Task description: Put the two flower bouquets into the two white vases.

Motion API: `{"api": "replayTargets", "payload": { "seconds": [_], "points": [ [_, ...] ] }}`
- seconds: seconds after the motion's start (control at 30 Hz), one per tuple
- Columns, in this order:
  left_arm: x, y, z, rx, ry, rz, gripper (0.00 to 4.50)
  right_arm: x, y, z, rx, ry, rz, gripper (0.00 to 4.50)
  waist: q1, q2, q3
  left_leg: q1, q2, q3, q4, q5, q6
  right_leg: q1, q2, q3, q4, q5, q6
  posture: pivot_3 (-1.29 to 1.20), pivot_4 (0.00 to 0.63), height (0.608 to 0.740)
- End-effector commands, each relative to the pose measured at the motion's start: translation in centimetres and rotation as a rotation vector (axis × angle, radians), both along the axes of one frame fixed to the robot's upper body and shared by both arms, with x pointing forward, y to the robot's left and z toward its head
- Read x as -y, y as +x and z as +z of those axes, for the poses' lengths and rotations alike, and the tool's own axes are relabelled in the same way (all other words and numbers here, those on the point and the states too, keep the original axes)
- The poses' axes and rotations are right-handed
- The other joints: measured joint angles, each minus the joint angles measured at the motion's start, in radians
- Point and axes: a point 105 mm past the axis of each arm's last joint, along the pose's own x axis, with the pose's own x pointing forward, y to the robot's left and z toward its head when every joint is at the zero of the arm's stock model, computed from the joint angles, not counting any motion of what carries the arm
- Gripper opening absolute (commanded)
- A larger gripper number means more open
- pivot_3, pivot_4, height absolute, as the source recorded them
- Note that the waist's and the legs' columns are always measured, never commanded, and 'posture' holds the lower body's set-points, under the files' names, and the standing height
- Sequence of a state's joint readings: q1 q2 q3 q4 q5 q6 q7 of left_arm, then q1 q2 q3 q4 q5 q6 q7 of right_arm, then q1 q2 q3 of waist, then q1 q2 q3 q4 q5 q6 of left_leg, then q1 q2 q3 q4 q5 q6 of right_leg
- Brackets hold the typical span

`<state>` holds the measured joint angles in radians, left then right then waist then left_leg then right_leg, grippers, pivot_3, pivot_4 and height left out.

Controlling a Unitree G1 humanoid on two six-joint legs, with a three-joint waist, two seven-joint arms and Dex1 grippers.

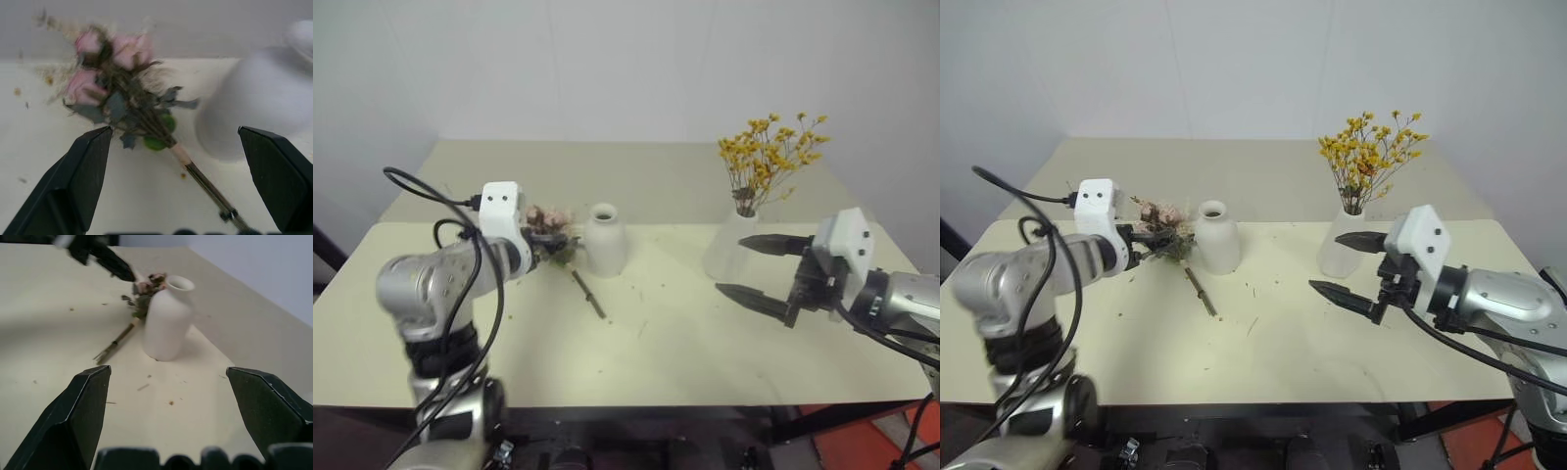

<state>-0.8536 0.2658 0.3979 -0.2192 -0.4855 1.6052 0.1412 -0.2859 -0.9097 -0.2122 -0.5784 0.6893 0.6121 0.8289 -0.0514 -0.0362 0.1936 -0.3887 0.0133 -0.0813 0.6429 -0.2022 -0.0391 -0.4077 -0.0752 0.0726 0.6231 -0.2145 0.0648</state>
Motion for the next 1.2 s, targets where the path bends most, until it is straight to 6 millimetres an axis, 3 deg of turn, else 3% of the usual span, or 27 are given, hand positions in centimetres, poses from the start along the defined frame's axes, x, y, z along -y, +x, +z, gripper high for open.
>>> {"api": "replayTargets", "payload": {
  "seconds": [0.03,0.2,0.5,0.6,0.9,1.2],
  "points": [
    [0.2,1.0,-0.6,-0.078,-0.011,0.090,4.50,-0.8,0.3,0.8,0.034,-0.010,0.021,4.44,0.004,0.000,0.000,-0.003,0.000,0.000,0.000,-0.001,-0.001,-0.003,0.000,0.000,0.000,0.000,-0.001,0.00,0.150,0.740],
    [1.0,1.7,-1.9,-0.182,-0.094,0.134,4.50,-1.0,0.5,0.7,0.029,-0.021,0.021,4.44,0.016,0.000,0.000,-0.016,-0.001,0.000,0.001,-0.001,-0.002,-0.017,-0.002,0.000,0.003,0.005,-0.008,0.00,0.150,0.740],
    [2.8,2.7,-1.8,-0.267,-0.092,0.089,4.50,-1.0,0.6,0.9,0.038,-0.011,-0.023,4.44,0.033,0.000,0.000,-0.014,-0.002,0.000,0.003,0.002,-0.007,-0.015,-0.002,0.000,0.002,0.003,0.000,0.00,0.150,0.740],
    [2.9,2.9,-2.9,-0.342,-0.076,0.102,4.50,-0.9,0.7,1.1,0.051,0.002,-0.045,4.44,0.031,0.000,0.000,-0.014,-0.002,0.000,0.003,0.002,-0.007,-0.015,-0.002,0.000,0.002,0.003,0.000,0.00,0.150,0.740],
    [4.1,3.6,-3.0,-0.387,-0.065,0.058,4.50,-0.5,0.8,0.7,0.051,0.019,-0.091,4.44,0.034,0.000,0.000,-0.015,-0.002,0.000,0.003,0.002,-0.007,-0.015,-0.002,0.000,0.002,0.004,-0.001,0.00,0.150,0.740],
    [4.6,4.3,-4.3,-0.422,-0.061,0.066,4.50,-0.7,0.1,0.5,0.028,0.006,-0.077,4.44,0.034,0.000,0.000,-0.014,-0.002,0.000,0.003,0.002,-0.007,-0.015,-0.002,0.000,0.002,0.004,0.000,0.00,0.150,0.740]
  ]
}}
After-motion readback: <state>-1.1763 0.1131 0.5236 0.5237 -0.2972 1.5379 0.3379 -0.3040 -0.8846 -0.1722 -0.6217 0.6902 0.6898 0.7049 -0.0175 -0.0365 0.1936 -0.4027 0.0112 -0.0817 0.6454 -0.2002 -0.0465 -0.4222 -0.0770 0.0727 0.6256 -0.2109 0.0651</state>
